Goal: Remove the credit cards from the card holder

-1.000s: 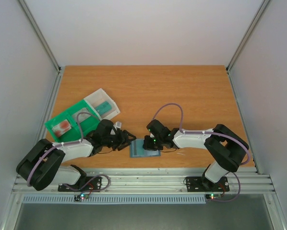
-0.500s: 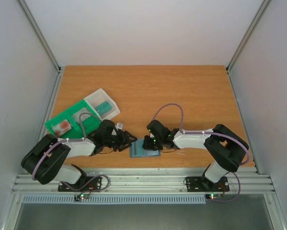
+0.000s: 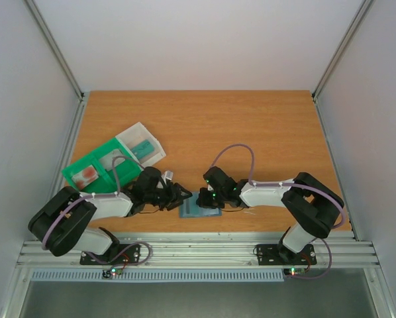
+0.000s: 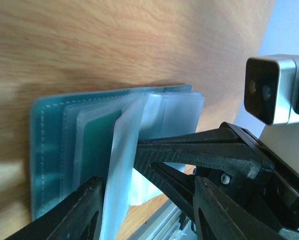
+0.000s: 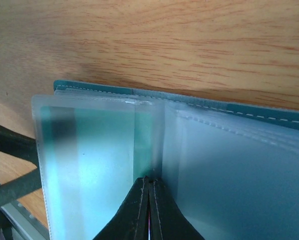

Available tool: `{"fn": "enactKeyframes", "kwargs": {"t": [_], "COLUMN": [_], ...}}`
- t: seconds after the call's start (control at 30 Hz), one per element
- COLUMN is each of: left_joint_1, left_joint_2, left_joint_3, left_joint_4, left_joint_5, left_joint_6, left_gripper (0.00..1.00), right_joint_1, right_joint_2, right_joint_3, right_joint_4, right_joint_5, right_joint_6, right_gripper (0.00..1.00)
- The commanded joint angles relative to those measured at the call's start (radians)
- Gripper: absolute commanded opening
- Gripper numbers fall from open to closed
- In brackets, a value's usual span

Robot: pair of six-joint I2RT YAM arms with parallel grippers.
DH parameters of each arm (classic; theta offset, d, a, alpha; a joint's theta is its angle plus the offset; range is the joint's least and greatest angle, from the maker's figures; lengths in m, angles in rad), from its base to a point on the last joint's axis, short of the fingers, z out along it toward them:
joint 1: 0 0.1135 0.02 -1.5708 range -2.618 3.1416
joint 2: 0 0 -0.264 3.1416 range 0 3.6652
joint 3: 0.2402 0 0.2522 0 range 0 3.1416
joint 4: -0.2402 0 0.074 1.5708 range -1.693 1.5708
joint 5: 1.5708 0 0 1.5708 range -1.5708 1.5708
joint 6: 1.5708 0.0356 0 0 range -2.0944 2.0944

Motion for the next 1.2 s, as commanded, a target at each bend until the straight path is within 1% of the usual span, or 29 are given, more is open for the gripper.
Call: {"fn": "enactKeyframes", "kwargs": {"t": [0.0, 0.17, 0.3, 0.37, 0.43, 0.67, 0.8, 0.97, 1.17], "left_joint_1": [-0.039, -0.058, -0.060, -0.061, -0.060, -0.071, -0.100, -0.136, -0.146], "left_joint_2": [-0.021, -0.028, -0.049, -0.056, -0.061, -0.034, -0.022, 0.001, -0.001], "left_joint_3": [0.034, 0.058, 0.062, 0.063, 0.066, 0.075, 0.108, 0.161, 0.172], "left_joint_4": [0.017, -0.029, -0.055, -0.062, -0.069, -0.067, -0.091, -0.134, -0.211], "left_joint_5": [-0.015, -0.042, -0.056, -0.061, -0.063, -0.063, -0.075, -0.095, -0.147], "left_joint_6": [0.000, 0.009, 0.014, 0.015, 0.015, 0.014, 0.016, 0.031, 0.047], "left_gripper": [0.47, 0.39, 0.36, 0.30, 0.27, 0.25, 0.26, 0.26, 0.22], "right_joint_1": [0.007, 0.007, 0.007, 0.007, 0.007, 0.007, 0.006, 0.005, 0.005], "right_joint_2": [0.011, -0.019, -0.043, -0.057, -0.068, -0.145, -0.227, -0.301, -0.314], "right_joint_3": [-0.054, -0.064, -0.077, -0.087, -0.089, -0.102, -0.097, -0.102, -0.122], "right_joint_4": [-0.002, 0.007, 0.027, 0.031, 0.031, 0.030, -0.060, -0.145, -0.133], "right_joint_5": [0.012, 0.019, 0.022, 0.019, 0.017, 0.002, 0.044, 0.096, 0.085], "right_joint_6": [0.013, 0.012, 0.013, 0.014, 0.014, 0.022, 0.001, -0.034, -0.039], "right_gripper": [0.05, 0.05, 0.06, 0.07, 0.09, 0.15, 0.18, 0.19, 0.19]}}
